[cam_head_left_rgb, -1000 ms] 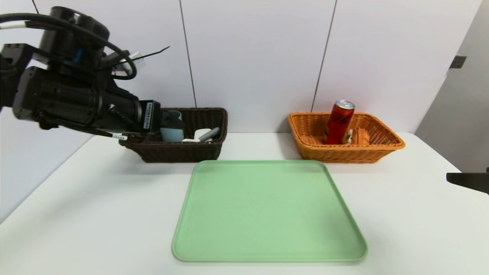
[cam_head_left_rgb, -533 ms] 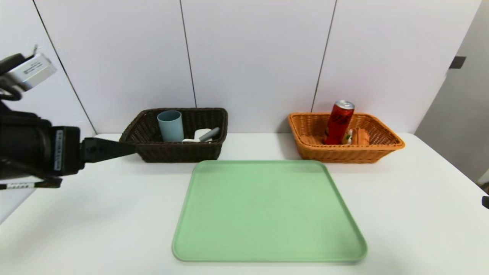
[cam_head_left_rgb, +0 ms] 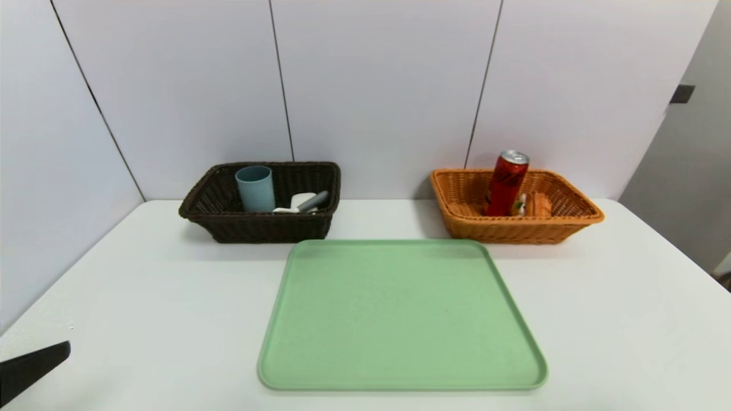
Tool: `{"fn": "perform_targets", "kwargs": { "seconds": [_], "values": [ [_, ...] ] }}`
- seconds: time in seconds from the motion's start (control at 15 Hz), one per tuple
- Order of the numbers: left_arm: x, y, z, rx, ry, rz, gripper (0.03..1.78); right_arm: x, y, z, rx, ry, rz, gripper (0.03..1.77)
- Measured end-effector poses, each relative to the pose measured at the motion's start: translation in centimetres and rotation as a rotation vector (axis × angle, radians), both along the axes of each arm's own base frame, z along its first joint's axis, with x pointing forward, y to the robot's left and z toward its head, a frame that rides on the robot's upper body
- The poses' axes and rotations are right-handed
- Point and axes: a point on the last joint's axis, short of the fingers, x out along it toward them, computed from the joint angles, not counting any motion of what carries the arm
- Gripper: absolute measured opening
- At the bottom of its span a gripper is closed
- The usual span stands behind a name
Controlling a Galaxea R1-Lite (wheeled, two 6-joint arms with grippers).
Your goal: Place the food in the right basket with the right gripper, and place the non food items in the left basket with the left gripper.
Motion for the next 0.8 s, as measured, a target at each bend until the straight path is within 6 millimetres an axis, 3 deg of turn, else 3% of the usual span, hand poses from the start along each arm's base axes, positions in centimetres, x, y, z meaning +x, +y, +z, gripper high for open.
{"fn": "perform_targets", "kwargs": {
  "seconds": [0.33, 0.8],
  "values": [
    [-3.7, 0.3, -3.3, 0.029, -0.045, 0.064, 1.69, -1.5, -0.2, -1.3, -0.028, -0.032, -0.012, 1.71],
    [-7.1, 0.1, -7.1, 0.012, -0.117, 0.021, 1.69, -4.5, -0.2, -4.3, -0.066, -0.109, -0.052, 1.71]
  ]
}}
